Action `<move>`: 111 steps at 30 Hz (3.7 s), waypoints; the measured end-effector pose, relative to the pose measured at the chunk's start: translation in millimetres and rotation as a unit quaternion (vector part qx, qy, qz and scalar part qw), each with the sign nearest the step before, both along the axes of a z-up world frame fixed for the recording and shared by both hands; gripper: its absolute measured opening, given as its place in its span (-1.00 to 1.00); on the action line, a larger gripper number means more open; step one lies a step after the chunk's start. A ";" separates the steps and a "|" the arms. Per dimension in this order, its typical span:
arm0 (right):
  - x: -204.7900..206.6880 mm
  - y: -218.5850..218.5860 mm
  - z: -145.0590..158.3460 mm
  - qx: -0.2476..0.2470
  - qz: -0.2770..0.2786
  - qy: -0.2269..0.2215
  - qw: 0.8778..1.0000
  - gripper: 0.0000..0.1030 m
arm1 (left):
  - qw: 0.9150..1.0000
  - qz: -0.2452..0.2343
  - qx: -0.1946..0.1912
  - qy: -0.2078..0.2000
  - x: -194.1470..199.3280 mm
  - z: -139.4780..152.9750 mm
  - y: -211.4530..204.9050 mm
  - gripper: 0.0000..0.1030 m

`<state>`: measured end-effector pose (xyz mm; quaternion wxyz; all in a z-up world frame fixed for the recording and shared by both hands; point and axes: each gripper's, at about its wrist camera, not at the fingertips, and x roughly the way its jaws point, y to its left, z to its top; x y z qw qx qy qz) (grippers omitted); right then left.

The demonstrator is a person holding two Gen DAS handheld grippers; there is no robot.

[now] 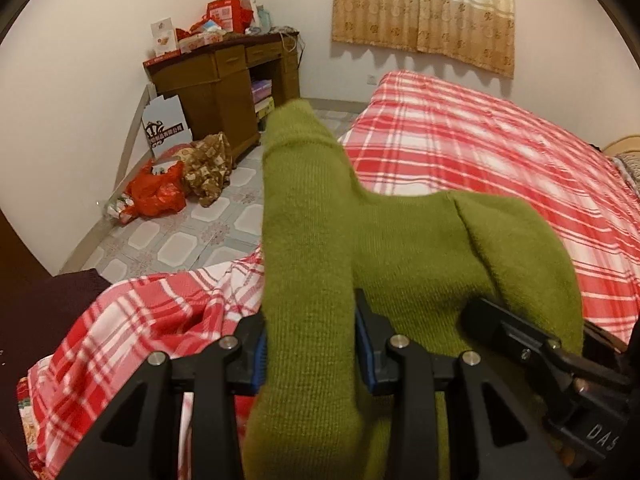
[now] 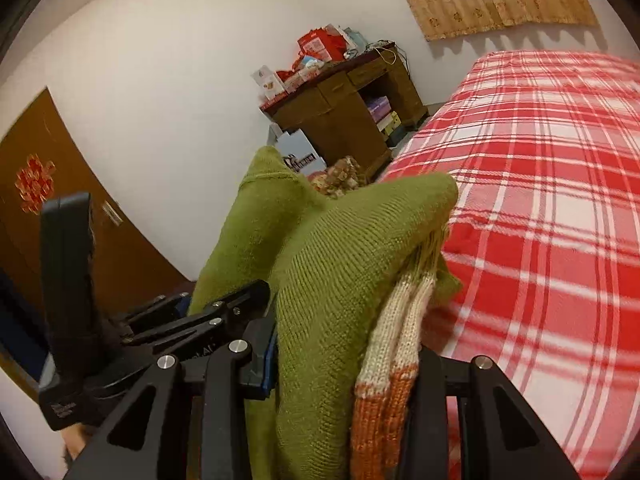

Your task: Fold small clothes

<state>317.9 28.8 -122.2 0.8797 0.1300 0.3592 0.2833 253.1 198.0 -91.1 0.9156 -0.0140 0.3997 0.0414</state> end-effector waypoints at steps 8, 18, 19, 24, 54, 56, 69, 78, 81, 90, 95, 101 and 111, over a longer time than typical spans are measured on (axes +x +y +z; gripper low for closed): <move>27.2 -14.9 -23.0 0.007 0.005 0.041 0.999 -0.25 | 1.000 0.015 -0.018 0.016 11.9 -16.5 10.6 -0.27; 66.9 -34.3 -38.6 0.103 0.015 0.156 0.982 0.14 | 0.999 0.023 -0.027 0.014 12.0 -21.8 23.2 0.07; 69.7 -32.5 -38.9 0.097 0.011 0.158 0.983 0.14 | 0.999 0.027 -0.029 0.015 12.5 -22.2 24.0 0.09; 81.3 -19.9 -34.1 0.047 0.005 0.141 0.989 -0.07 | 0.999 0.037 0.000 0.008 12.2 -23.1 16.9 0.21; -94.6 -2.9 21.8 -0.186 -0.002 -0.110 0.976 0.13 | 0.994 0.064 -0.086 0.027 -32.6 13.9 85.3 0.71; -108.2 4.5 10.1 -0.188 0.014 -0.097 0.977 0.13 | 0.996 0.041 -0.073 0.020 -54.0 17.7 76.3 0.71; -89.6 -25.9 -39.2 -0.137 -0.047 0.009 0.989 0.13 | 0.996 0.051 0.068 0.025 -119.3 -24.7 20.6 0.72; -139.5 -25.9 -16.4 -0.138 -0.104 0.003 0.985 0.17 | 0.993 0.042 0.112 -0.019 -154.3 -2.8 1.7 0.71; -160.0 -30.7 -4.6 -0.122 -0.126 -0.006 0.984 0.17 | 0.994 0.041 0.101 -0.028 -165.1 3.9 -0.7 0.72; -213.8 -38.7 35.0 -0.133 -0.162 -0.048 0.977 0.37 | 0.993 0.029 0.093 -0.062 -202.9 22.8 -13.1 0.92; -238.5 -38.9 61.3 -0.130 -0.171 -0.064 0.974 0.39 | 0.991 0.012 0.101 -0.088 -226.5 40.5 -22.1 1.00; -264.7 -38.3 87.7 -0.128 -0.188 -0.090 0.970 0.41 | 0.989 0.013 0.085 -0.120 -244.7 69.8 -24.5 1.00; -300.4 -34.2 133.0 -0.126 -0.194 -0.150 0.961 0.51 | 0.985 0.015 0.070 -0.156 -268.8 104.0 -32.0 1.00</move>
